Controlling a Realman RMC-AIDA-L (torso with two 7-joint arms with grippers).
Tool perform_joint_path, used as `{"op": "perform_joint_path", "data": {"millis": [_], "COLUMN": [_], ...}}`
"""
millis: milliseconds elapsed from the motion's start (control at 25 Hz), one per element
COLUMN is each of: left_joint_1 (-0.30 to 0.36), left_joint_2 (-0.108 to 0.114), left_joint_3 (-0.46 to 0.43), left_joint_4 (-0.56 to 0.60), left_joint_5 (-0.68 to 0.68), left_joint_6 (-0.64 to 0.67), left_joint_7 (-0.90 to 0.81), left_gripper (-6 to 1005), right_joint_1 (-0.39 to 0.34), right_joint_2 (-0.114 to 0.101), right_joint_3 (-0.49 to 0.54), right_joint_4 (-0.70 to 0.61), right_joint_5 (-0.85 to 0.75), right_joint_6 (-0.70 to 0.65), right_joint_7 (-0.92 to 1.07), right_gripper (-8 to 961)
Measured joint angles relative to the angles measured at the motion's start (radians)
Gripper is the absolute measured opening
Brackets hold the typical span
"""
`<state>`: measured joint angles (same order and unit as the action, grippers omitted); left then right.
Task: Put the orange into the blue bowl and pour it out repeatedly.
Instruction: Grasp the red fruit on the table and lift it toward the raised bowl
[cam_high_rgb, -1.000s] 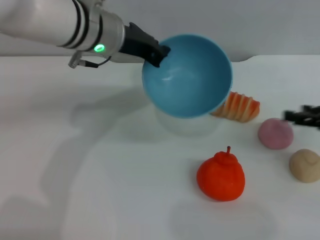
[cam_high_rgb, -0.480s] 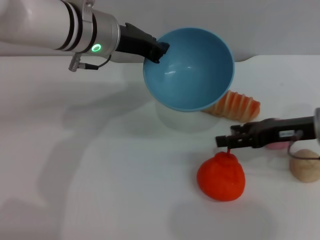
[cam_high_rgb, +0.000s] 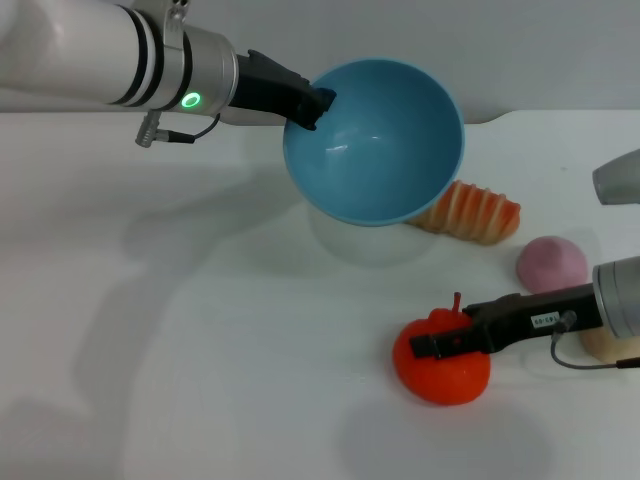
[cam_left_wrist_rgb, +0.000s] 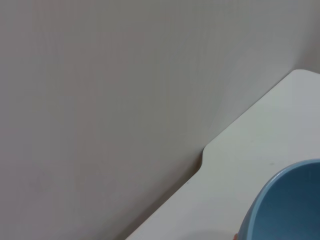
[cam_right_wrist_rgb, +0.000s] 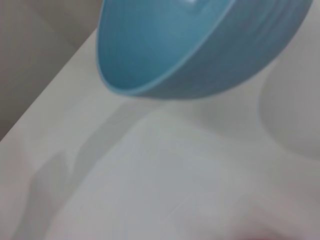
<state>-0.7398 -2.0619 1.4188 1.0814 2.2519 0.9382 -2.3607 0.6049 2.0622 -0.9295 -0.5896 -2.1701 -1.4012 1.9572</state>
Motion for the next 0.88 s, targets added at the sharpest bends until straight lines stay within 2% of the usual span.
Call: {"op": "perform_joint_path", "data": {"millis": [480, 800, 880], "left_joint_1": [0.013, 0.011, 0.011], "left_joint_2": [0.0, 0.0, 0.0], "left_joint_3": [0.019, 0.026, 0.026], "left_joint_4": [0.0, 0.0, 0.0], "left_joint_5": [0.003, 0.006, 0.006], "left_joint_6": [-0.026, -0.026, -0.026], "left_joint_7": [0.001, 0.001, 0.002], "left_gripper": [0, -1, 0], "right_joint_1": [-0.011, -0.02, -0.041], "right_joint_2": [0.004, 0.005, 0.005], "right_joint_3": [-0.006, -0.005, -0.005], "right_joint_4": [-0.004, -0.023, -0.059], "right_joint_5": [0.008, 0.04, 0.079], "right_joint_6": [0.007, -0.002, -0.021], "right_joint_7": [-0.005, -0.009, -0.019], "right_gripper": [726, 266, 231]}}
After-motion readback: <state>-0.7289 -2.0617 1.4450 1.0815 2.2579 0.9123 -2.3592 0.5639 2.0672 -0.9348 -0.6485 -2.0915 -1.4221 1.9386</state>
